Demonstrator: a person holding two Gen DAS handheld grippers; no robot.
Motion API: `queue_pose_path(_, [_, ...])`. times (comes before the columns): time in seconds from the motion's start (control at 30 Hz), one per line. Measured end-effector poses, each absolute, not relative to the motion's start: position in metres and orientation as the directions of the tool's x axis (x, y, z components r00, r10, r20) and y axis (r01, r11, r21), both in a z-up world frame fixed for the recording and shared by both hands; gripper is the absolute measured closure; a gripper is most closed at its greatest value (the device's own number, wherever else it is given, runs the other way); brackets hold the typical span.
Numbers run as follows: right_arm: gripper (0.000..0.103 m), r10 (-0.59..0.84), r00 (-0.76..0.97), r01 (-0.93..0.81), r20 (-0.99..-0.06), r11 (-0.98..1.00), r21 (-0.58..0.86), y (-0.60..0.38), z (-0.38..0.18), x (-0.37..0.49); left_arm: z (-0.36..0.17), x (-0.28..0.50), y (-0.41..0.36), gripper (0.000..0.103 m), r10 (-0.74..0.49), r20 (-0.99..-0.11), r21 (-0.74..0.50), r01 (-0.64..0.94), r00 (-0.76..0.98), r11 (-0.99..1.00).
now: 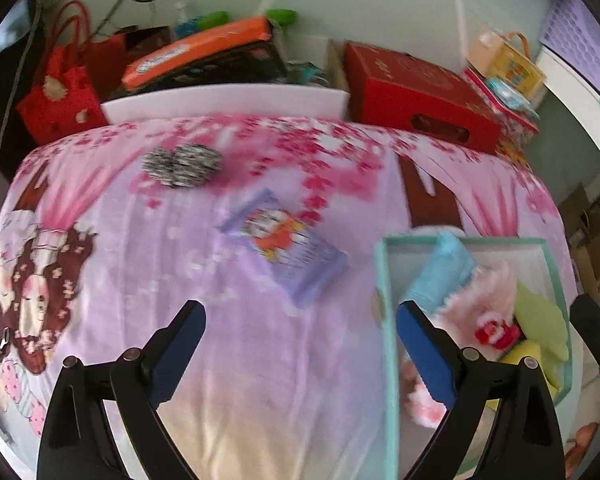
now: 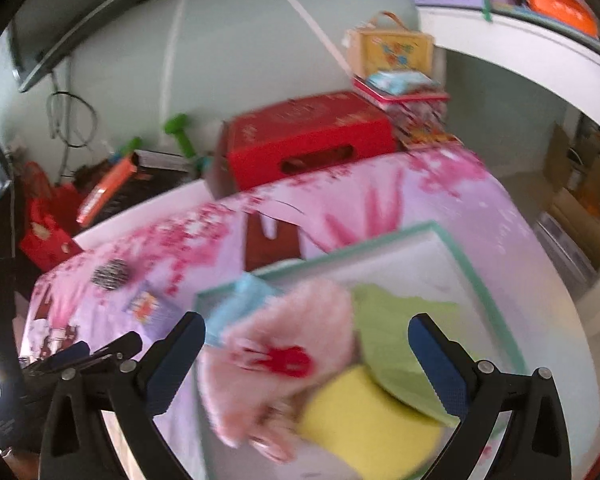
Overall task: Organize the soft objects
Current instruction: 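Move both grippers back from the tray toward the wipes pack and scrunchie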
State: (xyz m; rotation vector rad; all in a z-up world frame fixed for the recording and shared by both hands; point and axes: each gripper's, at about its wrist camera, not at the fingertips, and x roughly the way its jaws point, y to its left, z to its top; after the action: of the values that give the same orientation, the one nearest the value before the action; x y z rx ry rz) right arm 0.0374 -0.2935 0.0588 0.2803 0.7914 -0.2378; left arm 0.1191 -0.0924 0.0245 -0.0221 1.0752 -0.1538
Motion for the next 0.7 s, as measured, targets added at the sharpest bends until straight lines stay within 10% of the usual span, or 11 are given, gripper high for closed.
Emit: queue_pose_path(0.7, [0.0, 0.044, 0.692, 0.026, -0.72, 0.996, 0.085, -0.174, 0.034, 0.097, 0.024, 0.151, 0.068, 0.007, 0.014, -0.853, -0.128, -0.235, 0.522, 0.964])
